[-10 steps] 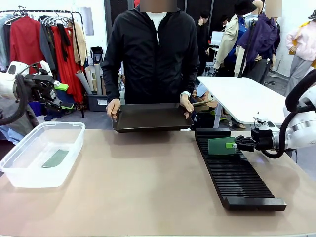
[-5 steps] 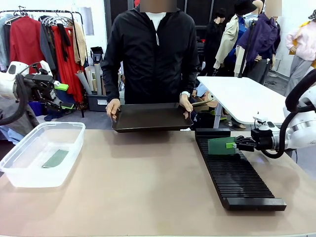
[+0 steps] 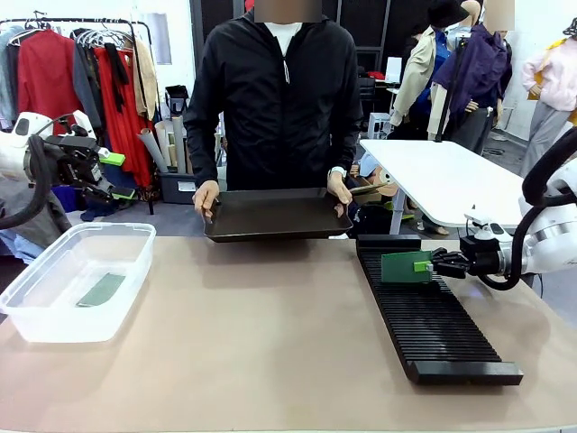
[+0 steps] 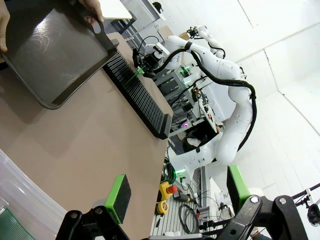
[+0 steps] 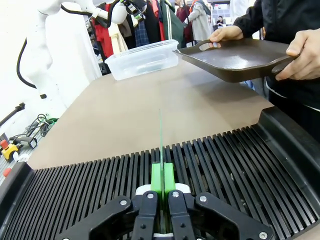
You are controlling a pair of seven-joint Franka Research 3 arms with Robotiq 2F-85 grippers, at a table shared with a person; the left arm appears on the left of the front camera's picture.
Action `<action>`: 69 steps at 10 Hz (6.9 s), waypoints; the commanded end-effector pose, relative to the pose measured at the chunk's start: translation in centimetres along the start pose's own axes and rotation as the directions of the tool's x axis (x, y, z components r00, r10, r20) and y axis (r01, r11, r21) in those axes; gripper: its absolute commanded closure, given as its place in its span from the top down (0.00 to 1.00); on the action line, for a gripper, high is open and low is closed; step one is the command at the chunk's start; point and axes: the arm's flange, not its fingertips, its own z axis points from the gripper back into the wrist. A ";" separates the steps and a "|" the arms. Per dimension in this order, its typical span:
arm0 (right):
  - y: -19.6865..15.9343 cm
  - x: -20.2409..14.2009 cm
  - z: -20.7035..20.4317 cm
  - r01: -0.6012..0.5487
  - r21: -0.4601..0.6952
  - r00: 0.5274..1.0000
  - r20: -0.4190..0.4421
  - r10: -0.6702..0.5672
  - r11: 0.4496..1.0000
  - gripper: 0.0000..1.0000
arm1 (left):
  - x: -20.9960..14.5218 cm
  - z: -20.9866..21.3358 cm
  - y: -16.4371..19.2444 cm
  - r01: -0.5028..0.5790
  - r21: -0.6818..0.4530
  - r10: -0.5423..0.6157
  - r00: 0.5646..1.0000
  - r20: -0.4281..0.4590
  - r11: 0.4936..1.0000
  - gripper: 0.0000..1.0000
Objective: Sort PCBs into racks and boxes based on the side picked up.
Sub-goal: If the short side of the Blank PCB is picked up, insert it into the PCB Rack ; if the long side is picked up, place it in the Organizing box.
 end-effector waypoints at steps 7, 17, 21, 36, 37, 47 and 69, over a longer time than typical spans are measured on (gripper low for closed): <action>-0.5 -2.4 0.6 -0.016 -0.009 0.999 0.037 0.017 1.000 0.00 | -0.1 0.0 -0.1 0.000 0.005 0.000 1.000 -0.009 1.000 1.00; -0.1 0.3 1.4 0.009 -0.016 0.998 0.059 -0.008 1.000 1.00 | -0.1 0.0 -0.1 0.000 0.005 0.000 1.000 -0.009 1.000 1.00; -0.1 1.1 1.5 0.082 -0.024 0.995 0.056 -0.080 0.996 1.00 | -0.1 0.0 -0.1 0.000 0.005 0.000 1.000 -0.009 1.000 1.00; -0.1 -0.1 1.5 0.013 -0.022 0.999 0.050 -0.012 1.000 1.00 | -0.1 0.0 -0.1 0.000 0.005 0.000 1.000 -0.009 1.000 1.00; -0.1 -0.1 1.5 0.013 -0.022 0.999 0.050 -0.012 1.000 1.00 | -0.1 0.0 -0.1 0.000 0.005 0.000 1.000 -0.009 1.000 1.00; 1.0 8.8 1.8 0.045 -0.111 0.999 0.005 -0.045 0.993 1.00 | -0.1 0.0 -0.1 0.000 0.005 0.000 1.000 -0.009 1.000 1.00; 13.9 17.1 -0.8 0.689 0.014 0.714 0.161 -0.682 0.725 1.00 | -0.1 0.0 -0.1 0.000 0.005 0.000 1.000 -0.009 1.000 1.00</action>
